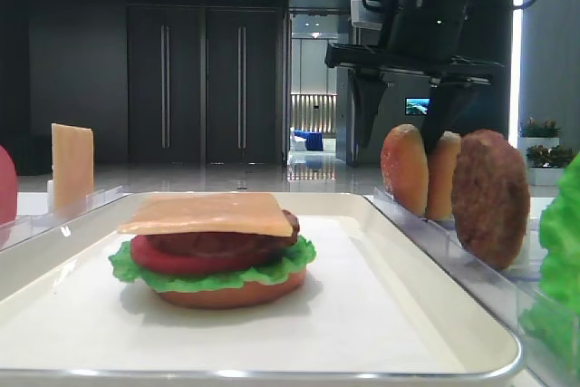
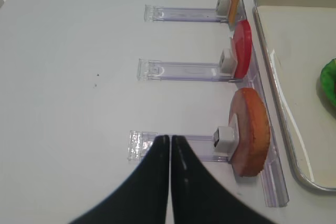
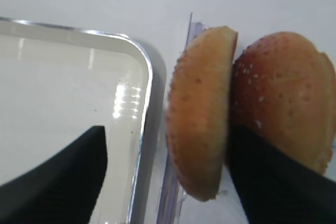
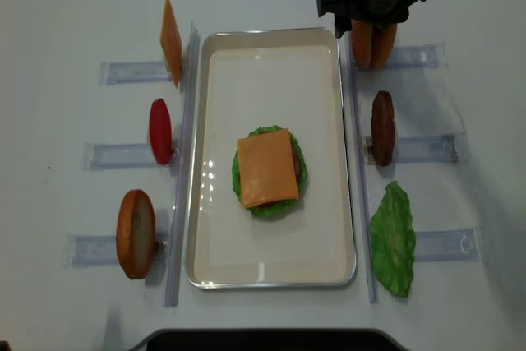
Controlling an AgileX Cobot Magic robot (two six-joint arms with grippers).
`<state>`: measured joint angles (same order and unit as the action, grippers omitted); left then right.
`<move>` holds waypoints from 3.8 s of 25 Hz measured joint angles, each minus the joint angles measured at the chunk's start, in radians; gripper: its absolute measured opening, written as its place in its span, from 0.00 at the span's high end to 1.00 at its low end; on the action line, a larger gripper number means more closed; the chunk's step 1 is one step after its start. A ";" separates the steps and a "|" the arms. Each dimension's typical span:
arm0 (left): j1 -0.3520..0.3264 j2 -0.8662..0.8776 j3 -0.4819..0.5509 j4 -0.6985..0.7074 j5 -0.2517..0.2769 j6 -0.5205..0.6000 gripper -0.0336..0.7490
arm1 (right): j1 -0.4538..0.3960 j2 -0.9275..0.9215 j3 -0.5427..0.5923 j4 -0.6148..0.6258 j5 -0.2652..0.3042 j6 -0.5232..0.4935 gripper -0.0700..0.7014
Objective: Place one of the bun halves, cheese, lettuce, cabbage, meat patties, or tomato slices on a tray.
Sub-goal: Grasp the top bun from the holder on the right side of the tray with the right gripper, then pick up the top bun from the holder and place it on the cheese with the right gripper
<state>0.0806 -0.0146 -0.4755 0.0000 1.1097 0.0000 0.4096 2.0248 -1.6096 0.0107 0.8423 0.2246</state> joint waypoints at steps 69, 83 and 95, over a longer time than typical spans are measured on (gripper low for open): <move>0.000 0.000 0.000 0.000 0.000 0.000 0.96 | 0.424 -0.371 0.378 0.692 -0.228 -0.253 0.65; 0.000 0.000 0.000 0.000 0.000 0.000 0.96 | 0.219 -0.357 0.545 1.316 -0.153 -0.952 0.65; 0.000 0.000 0.000 0.000 0.000 0.000 0.96 | 0.218 -0.330 0.574 1.403 -0.097 -1.095 0.65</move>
<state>0.0806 -0.0146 -0.4755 0.0000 1.1097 0.0000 0.6280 1.6944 -1.0356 1.4134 0.7458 -0.8703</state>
